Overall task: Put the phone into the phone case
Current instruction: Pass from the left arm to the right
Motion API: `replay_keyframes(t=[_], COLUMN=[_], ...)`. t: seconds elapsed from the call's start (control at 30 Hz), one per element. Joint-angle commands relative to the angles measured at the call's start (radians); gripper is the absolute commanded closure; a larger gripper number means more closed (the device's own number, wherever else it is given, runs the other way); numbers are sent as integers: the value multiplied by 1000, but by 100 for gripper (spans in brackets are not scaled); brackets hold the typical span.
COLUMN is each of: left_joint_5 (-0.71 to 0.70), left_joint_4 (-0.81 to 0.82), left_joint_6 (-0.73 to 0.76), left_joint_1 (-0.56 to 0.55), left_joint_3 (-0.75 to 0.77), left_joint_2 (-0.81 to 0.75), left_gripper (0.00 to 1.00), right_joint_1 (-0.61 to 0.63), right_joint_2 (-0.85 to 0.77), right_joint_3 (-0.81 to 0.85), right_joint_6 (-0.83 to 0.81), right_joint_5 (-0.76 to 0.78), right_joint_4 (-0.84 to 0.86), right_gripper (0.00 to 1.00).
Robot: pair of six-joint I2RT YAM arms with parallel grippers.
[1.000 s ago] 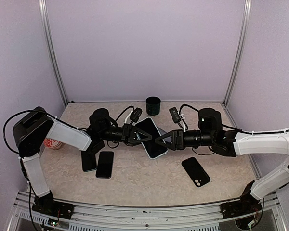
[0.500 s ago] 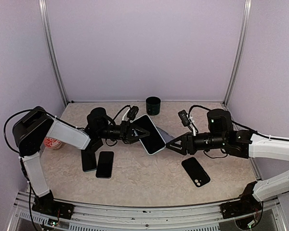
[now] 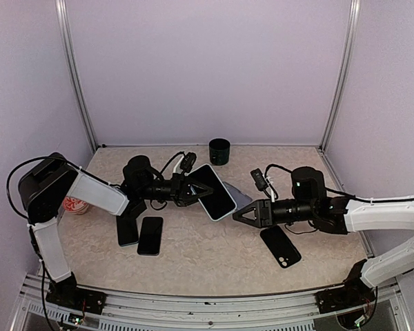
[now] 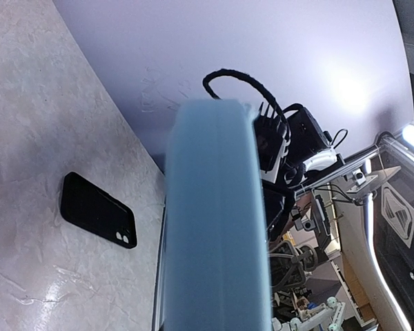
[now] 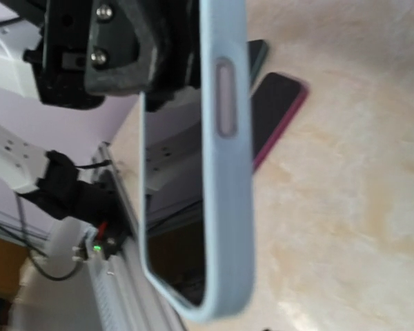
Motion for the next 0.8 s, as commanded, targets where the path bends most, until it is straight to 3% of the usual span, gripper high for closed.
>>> replay_keyframes(t=[0.0, 0.77], left_joint_5=[-10, -9], left_joint_4=[73, 70], left_joint_6=[7, 11], left_joint_1=[4, -1], left_joint_3=[-3, -1], left_joint_2=[-17, -17], left_gripper=[100, 100], right_joint_1=[7, -33], right_joint_2=[43, 115], right_joint_3=[-10, -35], right_joint_6=[108, 177], right_joint_5=[-64, -97], right_joint_4=[167, 319], right_gripper=[70, 93])
